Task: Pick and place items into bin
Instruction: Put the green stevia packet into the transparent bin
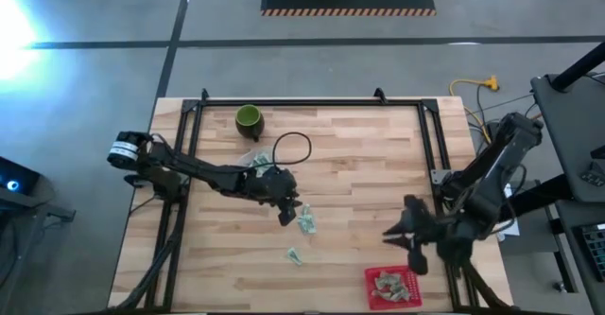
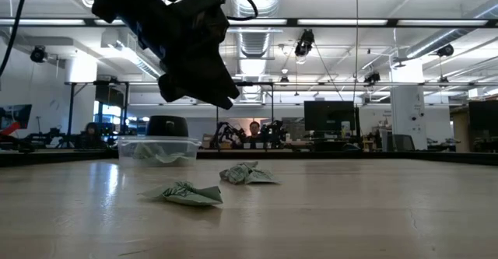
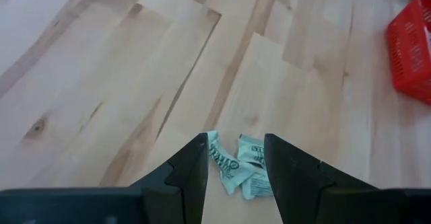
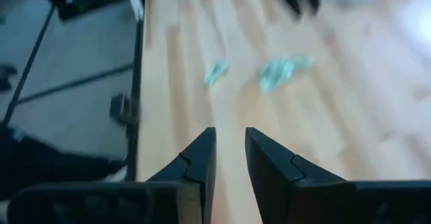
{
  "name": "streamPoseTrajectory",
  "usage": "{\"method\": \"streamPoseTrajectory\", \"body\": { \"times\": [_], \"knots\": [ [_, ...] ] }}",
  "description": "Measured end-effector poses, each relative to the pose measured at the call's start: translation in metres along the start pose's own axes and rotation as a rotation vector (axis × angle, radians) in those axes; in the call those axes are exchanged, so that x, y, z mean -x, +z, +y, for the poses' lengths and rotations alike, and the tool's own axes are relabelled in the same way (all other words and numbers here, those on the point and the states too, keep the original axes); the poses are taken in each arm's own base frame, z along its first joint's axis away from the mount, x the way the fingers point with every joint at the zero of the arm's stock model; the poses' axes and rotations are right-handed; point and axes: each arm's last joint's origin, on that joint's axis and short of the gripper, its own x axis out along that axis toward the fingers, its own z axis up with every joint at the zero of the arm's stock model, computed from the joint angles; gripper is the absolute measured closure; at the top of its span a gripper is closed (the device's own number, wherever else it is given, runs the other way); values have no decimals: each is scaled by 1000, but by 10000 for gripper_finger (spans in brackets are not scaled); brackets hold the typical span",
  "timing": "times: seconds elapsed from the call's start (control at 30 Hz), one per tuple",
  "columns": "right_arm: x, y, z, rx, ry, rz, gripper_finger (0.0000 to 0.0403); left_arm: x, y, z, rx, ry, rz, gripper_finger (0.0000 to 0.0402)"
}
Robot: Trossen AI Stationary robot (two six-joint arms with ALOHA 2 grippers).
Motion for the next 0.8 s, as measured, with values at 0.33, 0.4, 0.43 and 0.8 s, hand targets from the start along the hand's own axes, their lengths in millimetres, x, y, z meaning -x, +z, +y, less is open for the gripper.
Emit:
{"method": "streamPoseTrajectory", "body": {
  "times": [0.33,0.4,0.43,0.8],
  "knots": [
    [35,23,-20,103,-46,-234,327,-33,-11,-5,-53,10,56,274],
    [40,25,-23,99,-42,-255,330,-43,-13,-7,-63,23,87,274],
    [41,26,-24,98,-43,-260,331,-48,-13,-8,-63,21,90,274],
    [42,26,-25,98,-45,-261,334,-67,-18,-10,-87,105,200,274]
  ]
}}
